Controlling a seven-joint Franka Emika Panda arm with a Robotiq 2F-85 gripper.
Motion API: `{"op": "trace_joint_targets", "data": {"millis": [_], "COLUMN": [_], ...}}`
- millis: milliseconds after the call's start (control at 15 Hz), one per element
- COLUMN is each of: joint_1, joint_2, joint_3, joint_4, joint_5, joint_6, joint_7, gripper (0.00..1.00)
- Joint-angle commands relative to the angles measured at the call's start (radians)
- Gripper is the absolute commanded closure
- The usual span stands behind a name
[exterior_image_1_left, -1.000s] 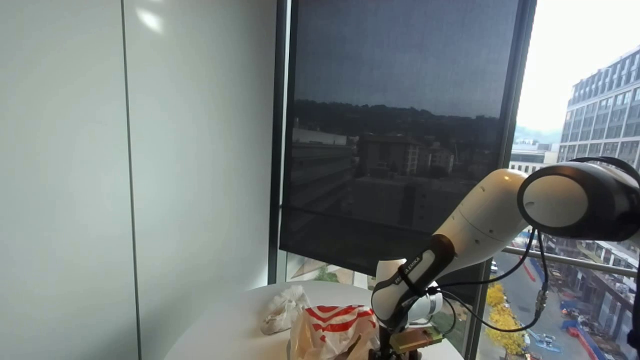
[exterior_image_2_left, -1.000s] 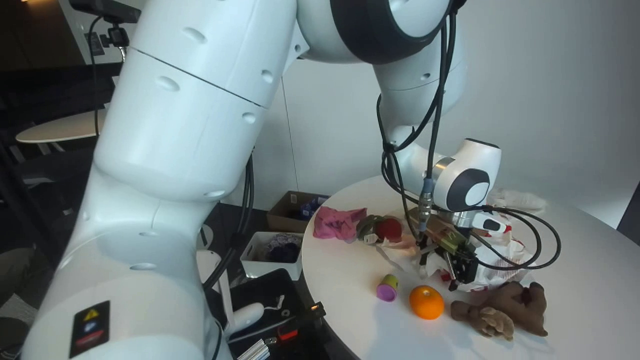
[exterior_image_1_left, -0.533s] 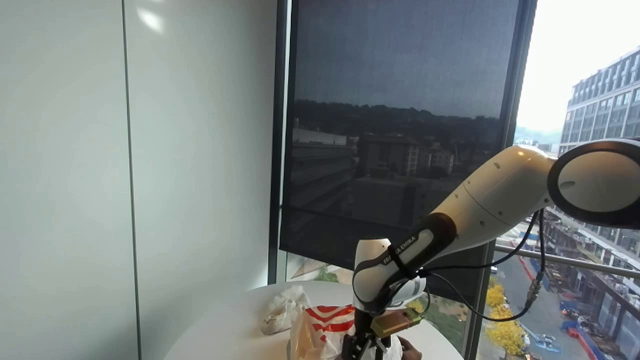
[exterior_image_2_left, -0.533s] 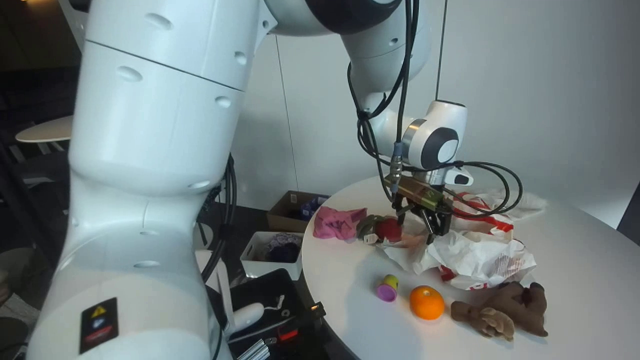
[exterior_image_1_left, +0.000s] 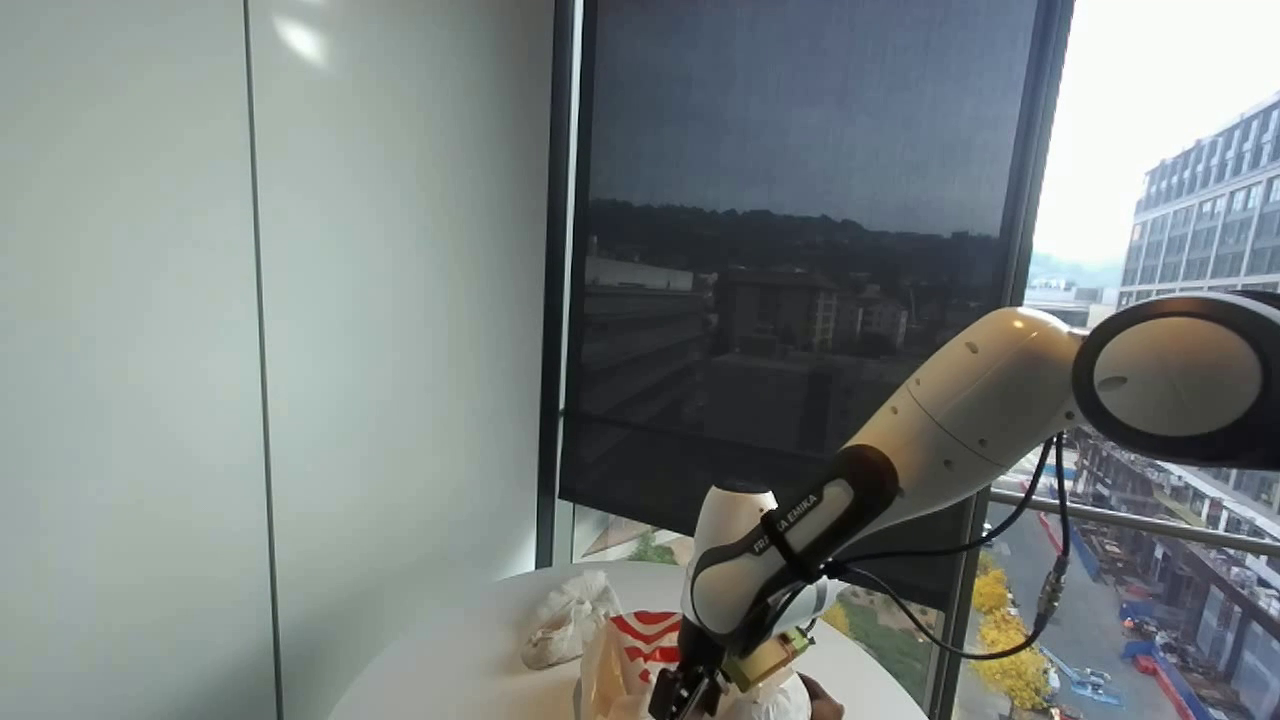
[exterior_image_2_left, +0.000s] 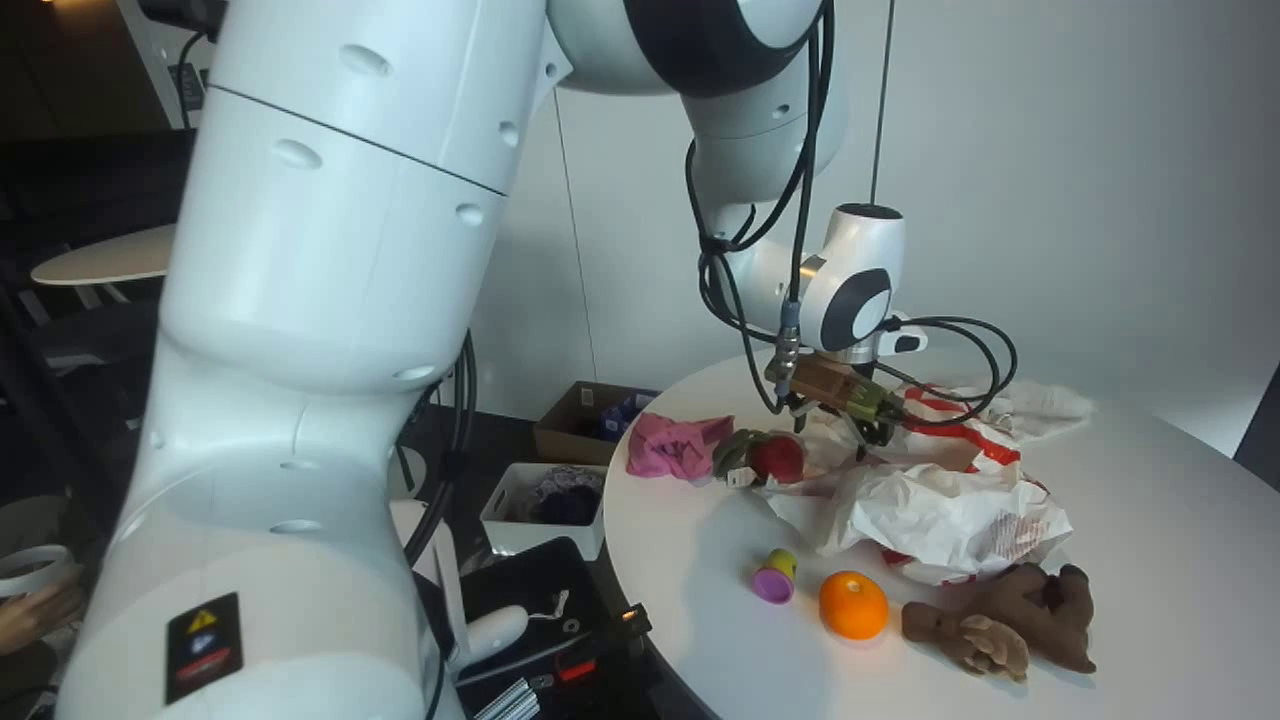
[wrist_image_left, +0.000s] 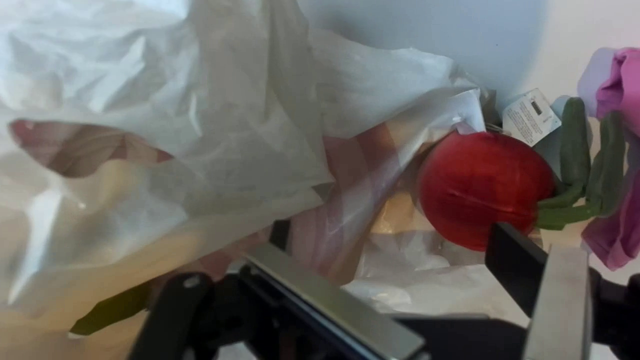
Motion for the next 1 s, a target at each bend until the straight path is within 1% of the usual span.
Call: {"op": "trace_joint_targets", "data": {"millis": [0, 133, 200, 467, 533, 667, 933], "joint_1": [0.027, 0.046, 0.067, 0.203, 0.229, 0.268, 0.318], "joint_2": [0.097, 0.136, 0.156, 0.218, 0.229, 0.255, 0.313], "joint_3": [-0.038, -0.077, -0.111, -0.285, -0.317, -0.37, -0.441], "joint_4": [0.061, 0.08, 0.093, 0.17, 0.192, 0.241, 0.322], "joint_5": [-0.047, -0.086, -0.12, -0.282, -0.306, -0.327, -0.34], "joint_6": [0.08, 0.096, 0.115, 0.189, 0.203, 0.224, 0.229], "joint_7": [-0.008, 0.008, 0.019, 0.127, 0.156, 0.213, 0.282], "gripper": [0.0, 0.0, 0.0, 0.0, 0.0, 0.0, 0.0]}}
